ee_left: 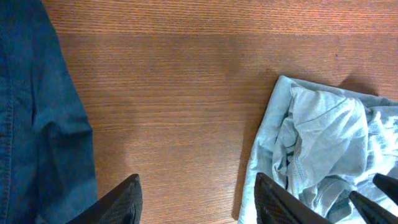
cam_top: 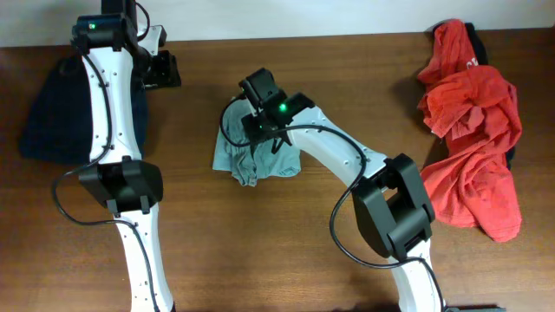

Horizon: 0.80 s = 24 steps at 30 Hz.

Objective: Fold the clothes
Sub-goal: 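Press down on the folded bundle with the right gripper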

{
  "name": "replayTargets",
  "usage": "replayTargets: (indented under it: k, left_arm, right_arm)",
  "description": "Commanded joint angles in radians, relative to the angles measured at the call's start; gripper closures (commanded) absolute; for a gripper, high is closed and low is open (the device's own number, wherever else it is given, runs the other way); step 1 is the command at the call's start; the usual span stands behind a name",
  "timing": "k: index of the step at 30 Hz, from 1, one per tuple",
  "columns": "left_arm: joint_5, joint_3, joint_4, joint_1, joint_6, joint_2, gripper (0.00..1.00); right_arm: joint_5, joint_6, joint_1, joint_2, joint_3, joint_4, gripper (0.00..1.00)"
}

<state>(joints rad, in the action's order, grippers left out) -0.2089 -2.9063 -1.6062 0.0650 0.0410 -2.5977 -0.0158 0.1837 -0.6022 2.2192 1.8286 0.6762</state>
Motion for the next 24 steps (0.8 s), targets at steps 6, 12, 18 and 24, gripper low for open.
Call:
replayTargets:
  k: [6,12,18,24]
  left_arm:
    - [-0.004,-0.021,-0.004,0.008,0.006,-0.005,0.43]
    - [-0.004,-0.021,-0.005,0.007,0.005,-0.005,0.43]
    - [-0.004,-0.021,-0.008,0.007,0.005,-0.005,0.43]
    - [-0.004,-0.021,-0.004,0.007,0.005,-0.005,0.43]
  right_arm:
    - [-0.019,-0.030,-0.010,0.034,0.014,0.012,0.65]
    - [-0.019,-0.039,-0.015,0.051,0.014,0.026,0.67]
    - [-0.018,-0.046,-0.015,0.052,0.014,0.020,0.70]
    - [-0.005,-0.050,-0.026,0.052,0.014,0.029,0.96]
